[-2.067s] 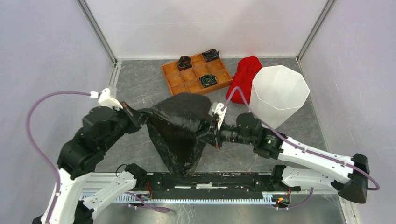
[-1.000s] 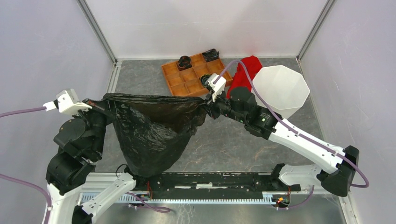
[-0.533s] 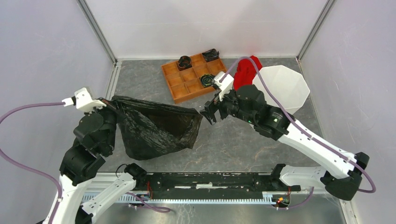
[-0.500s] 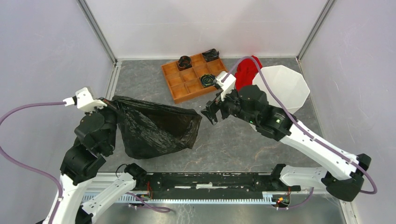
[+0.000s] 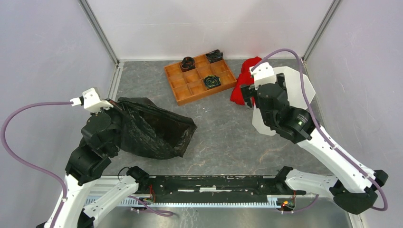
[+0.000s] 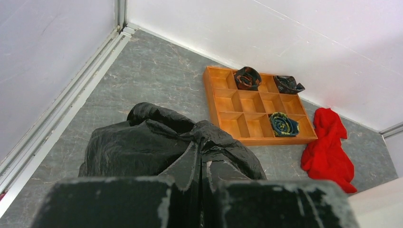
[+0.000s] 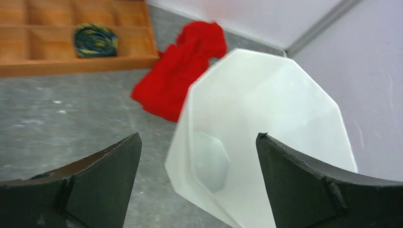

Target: Put the trash bags into the trash bin

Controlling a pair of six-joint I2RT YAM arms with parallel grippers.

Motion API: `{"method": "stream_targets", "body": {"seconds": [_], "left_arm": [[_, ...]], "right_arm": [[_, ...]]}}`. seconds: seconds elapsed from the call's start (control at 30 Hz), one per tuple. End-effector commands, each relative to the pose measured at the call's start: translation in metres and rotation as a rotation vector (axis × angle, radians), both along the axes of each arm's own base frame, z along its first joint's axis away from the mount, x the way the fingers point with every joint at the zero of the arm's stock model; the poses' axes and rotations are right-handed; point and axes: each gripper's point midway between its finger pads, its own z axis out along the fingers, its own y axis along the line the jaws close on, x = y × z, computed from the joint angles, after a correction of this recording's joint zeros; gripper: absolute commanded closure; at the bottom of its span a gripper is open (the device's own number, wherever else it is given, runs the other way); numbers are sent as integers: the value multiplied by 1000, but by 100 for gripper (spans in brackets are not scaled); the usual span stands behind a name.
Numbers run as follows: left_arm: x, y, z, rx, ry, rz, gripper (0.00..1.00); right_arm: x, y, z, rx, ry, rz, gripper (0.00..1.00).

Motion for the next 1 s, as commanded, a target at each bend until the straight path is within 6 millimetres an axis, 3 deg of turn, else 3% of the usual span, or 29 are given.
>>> {"method": "stream_targets", "body": {"seconds": [0.0, 0.07, 0.17, 0.2, 0.27, 0.4, 0.57, 0.63, 0.8, 0.97], "left_arm": [[2, -3, 8, -16, -37, -12, 98], [2, -3, 7, -13, -35, -15, 98], [1, -5, 8, -16, -37, -26, 98], [1, -5, 8, -19, -39, -29, 98], [-1, -6, 10, -29, -46, -39, 98], [-4, -12, 14, -66, -60, -80, 98], [-7, -10, 14, -71, -60, -78, 98], [-9, -6, 15, -61, -61, -64, 98], [-11, -2, 20, -64, -79, -49, 98], [-10, -5, 25, -71, -89, -61, 98]], "right_arm": [[11, -42, -21, -111, 67, -163, 2], [16, -41, -32, -102, 100, -151, 3], [24, -43, -49, -121, 156, -145, 14], [27, -42, -55, -124, 177, -128, 20], [31, -36, -66, -142, 194, -81, 41], [33, -20, -80, -148, 232, 7, 60], [28, -16, -80, -143, 269, 36, 95], [20, -8, -79, -133, 305, 102, 100], [-22, 61, -69, 4, 353, 533, 100], [-41, 124, -60, 149, 345, 747, 99]]}}
